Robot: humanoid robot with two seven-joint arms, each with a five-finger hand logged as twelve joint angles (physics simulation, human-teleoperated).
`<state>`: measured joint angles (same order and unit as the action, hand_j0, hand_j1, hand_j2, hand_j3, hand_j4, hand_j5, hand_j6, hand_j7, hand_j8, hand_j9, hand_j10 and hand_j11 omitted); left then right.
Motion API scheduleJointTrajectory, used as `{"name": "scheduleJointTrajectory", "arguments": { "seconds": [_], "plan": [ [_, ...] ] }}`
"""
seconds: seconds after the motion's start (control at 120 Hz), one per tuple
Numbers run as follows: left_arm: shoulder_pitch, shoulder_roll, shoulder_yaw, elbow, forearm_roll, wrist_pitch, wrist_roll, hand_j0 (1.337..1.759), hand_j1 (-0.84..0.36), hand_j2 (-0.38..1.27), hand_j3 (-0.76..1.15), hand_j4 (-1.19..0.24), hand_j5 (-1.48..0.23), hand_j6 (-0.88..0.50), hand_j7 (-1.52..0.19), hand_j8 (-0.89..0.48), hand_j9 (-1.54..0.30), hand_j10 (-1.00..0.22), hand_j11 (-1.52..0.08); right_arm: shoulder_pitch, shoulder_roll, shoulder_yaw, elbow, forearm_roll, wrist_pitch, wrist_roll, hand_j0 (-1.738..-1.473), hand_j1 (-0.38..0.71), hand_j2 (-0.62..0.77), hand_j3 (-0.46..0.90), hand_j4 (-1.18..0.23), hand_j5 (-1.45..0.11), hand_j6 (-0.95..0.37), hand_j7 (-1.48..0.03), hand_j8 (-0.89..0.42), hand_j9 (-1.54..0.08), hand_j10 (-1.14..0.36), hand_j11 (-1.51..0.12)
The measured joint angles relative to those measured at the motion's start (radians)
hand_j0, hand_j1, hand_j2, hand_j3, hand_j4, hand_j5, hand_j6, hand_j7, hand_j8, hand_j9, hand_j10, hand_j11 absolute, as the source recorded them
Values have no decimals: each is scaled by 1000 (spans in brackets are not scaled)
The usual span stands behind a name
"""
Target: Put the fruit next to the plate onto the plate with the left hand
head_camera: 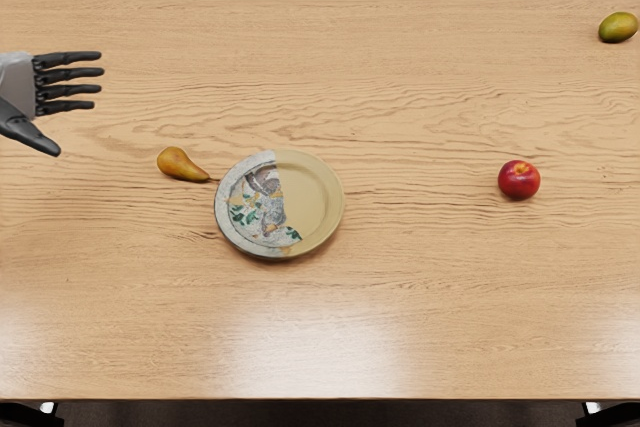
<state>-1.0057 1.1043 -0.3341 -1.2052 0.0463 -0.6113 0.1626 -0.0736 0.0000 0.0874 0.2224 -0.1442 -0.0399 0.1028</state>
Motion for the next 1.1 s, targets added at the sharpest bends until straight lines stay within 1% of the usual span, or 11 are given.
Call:
{"name": "scheduleJointTrajectory", "arguments": {
  "seconds": [0.142,0.175,0.233,0.325,0.358,0.417,0.483,0.608,0.7,0.875,1.1],
  "plan": [
    [-15,-43,-3,1,3,0,2,1658,343,2,0,-5,-8,-5,-8,-5,-8,-6,-7,0,0,1,0,0,0,-1,-1658,-331,-3,0,-15,-20,-15,-20,-15,-20,-15,-20],
    [-14,-65,-2,1,14,0,16,1658,343,2,0,-6,-7,-6,-7,-6,-7,-6,-7,0,0,0,0,0,0,-1,-1658,-331,-3,0,-15,-20,-15,-20,-15,-20,-15,-20],
    [-15,-94,-2,3,65,0,92,1658,343,2,0,-6,-8,-6,-8,-6,-8,-6,-8,0,0,0,0,0,0,-1,-1658,-331,-3,0,-15,-20,-15,-20,-15,-20,-15,-20],
    [-66,-166,-7,12,177,0,262,1658,342,2,0,-7,-9,-7,-9,-7,-9,-7,-9,0,0,0,0,-1,0,-1,-1658,-331,-3,0,-15,-20,-15,-20,-15,-20,-15,-20],
    [-92,-205,-9,13,232,0,313,1658,342,2,0,-8,-9,-8,-9,-8,-9,-8,-9,0,0,0,0,-1,0,-1,-1658,-331,-3,0,-15,-20,-15,-20,-15,-20,-15,-20],
    [-155,-260,-10,10,353,0,371,1658,341,2,0,-10,-10,-10,-10,-10,-10,-9,-10,0,0,0,0,-1,0,-1,-1658,-331,-3,0,-15,-20,-15,-20,-15,-20,-15,-20],
    [-216,-299,-10,-4,491,0,408,1658,340,2,0,-11,-11,-11,-11,-11,-11,-10,-11,0,0,-1,1,-1,0,-2,-1658,-331,-3,0,-15,-20,-15,-20,-15,-20,-15,-20],
    [-304,-327,-7,-92,675,0,436,1658,339,2,0,-11,-12,-12,-12,-12,-12,-11,-12,0,0,0,1,-1,0,-2,-1658,-331,-3,0,-15,-20,-15,-20,-15,-20,-15,-20],
    [-283,-379,-4,-146,790,0,443,1658,339,2,0,-12,-12,-13,-12,-12,-12,-11,-12,0,0,0,1,-1,0,-2,-1658,-331,-3,0,-15,-20,-15,-20,-15,-20,-15,-20],
    [-285,-362,28,-274,948,23,447,1658,338,2,0,-13,-13,-14,-13,-14,-13,-12,-12,0,0,0,1,-1,0,-2,-1658,-331,-3,0,-15,-20,-15,-20,-15,-20,-15,-20],
    [-269,-380,79,-364,1072,256,448,1658,338,3,0,-13,-13,-14,-13,-14,-13,-13,-13,0,0,0,1,-1,0,-2,-1658,-331,-3,0,-15,-20,-15,-20,-15,-20,-15,-20]
  ]
}}
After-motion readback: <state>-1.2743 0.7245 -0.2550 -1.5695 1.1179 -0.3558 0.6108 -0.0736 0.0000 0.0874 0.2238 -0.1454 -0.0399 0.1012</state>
